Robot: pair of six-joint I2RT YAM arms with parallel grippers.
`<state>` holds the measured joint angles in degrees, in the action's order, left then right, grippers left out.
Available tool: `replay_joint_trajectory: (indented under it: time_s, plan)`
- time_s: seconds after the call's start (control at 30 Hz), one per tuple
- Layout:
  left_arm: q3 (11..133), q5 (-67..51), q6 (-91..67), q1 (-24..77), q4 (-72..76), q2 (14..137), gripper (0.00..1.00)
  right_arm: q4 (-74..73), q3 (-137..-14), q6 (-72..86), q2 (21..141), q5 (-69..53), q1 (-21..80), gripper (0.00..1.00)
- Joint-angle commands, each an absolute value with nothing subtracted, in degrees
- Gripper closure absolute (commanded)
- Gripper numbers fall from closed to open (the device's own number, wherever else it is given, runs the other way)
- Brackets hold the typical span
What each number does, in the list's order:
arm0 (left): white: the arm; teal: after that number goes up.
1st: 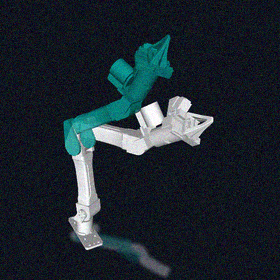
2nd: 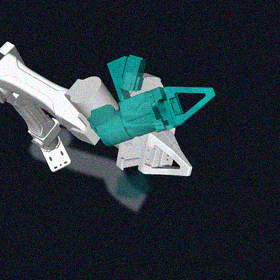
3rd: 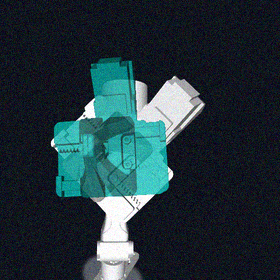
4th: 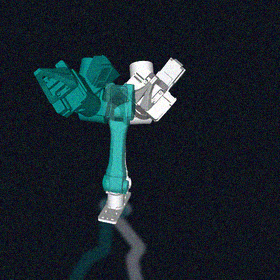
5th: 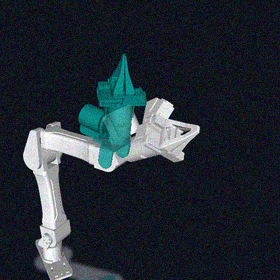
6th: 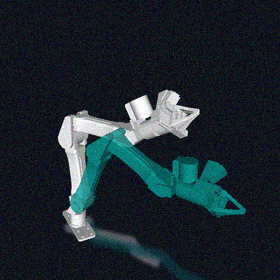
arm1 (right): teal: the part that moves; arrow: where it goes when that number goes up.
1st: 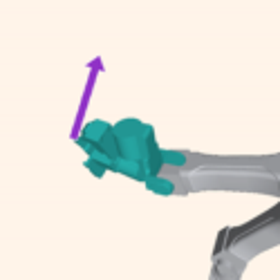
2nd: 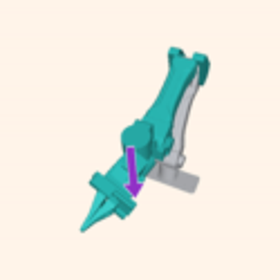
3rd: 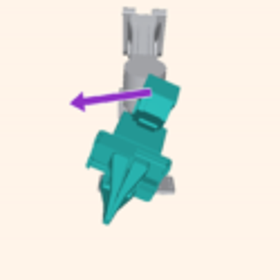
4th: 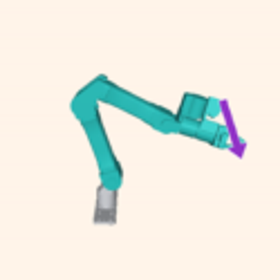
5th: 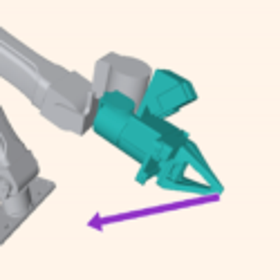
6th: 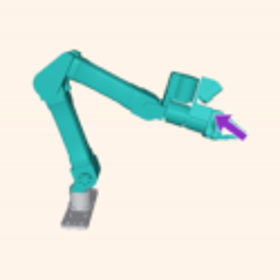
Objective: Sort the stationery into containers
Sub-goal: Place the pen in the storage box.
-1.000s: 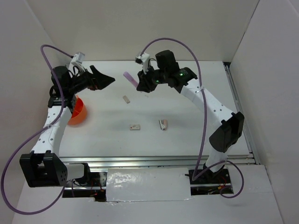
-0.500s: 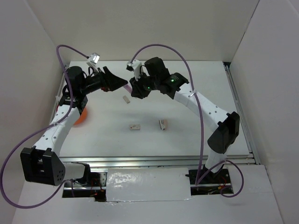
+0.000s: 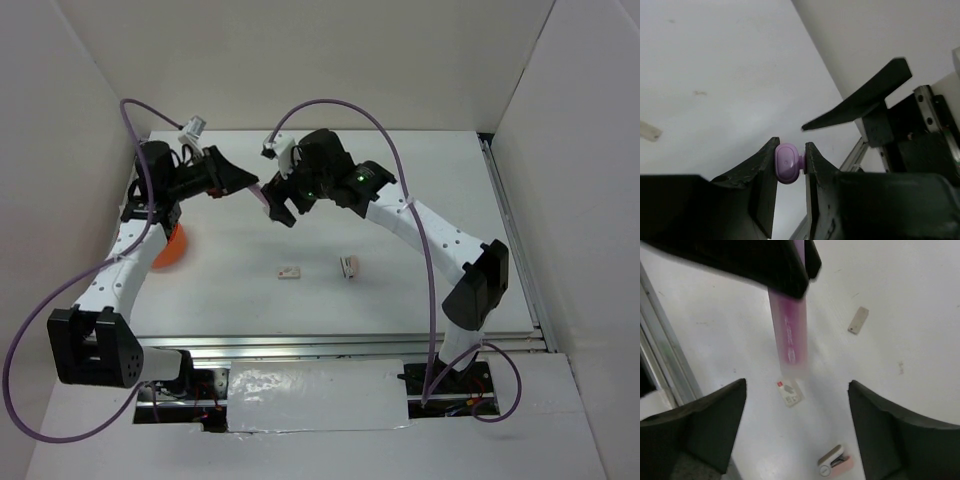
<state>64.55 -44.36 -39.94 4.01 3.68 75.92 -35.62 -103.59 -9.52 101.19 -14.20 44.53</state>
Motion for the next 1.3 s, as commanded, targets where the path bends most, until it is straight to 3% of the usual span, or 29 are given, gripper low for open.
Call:
replay_joint_trajectory:
  time_s: [0.0, 0.07, 0.27, 0.43, 0.73, 1.27]
  plan:
    - [67.67, -46.05, -35.00, -2.17, 0.71, 74.53, 1.00, -33.23, -104.16, -8.88, 98.62, -13.53, 44.04, 0.06]
    - [71.18, -45.01, -25.64, -8.06, -6.98, 74.53, 1.00, -32.61, -101.87, -8.27, 97.04, -15.28, 41.76, 0.00]
    - [84.37, -32.10, 10.84, -17.04, -22.23, 78.04, 1.00, -34.71, -97.12, -6.94, 96.85, -18.98, 36.66, 0.01]
    - [87.10, -33.48, 23.88, -23.81, -26.62, 84.00, 1.00, -34.72, -94.31, -6.51, 97.29, -20.13, 35.42, 0.01]
    - [93.60, -34.02, 34.35, -27.33, -32.96, 96.58, 1.00, -35.42, -93.60, -5.98, 98.70, -21.44, 35.07, 0.01]
    - [93.34, -32.78, 37.35, -27.77, -36.12, 100.99, 0.99, -36.47, -93.69, -6.06, 100.28, -22.50, 35.07, 0.01]
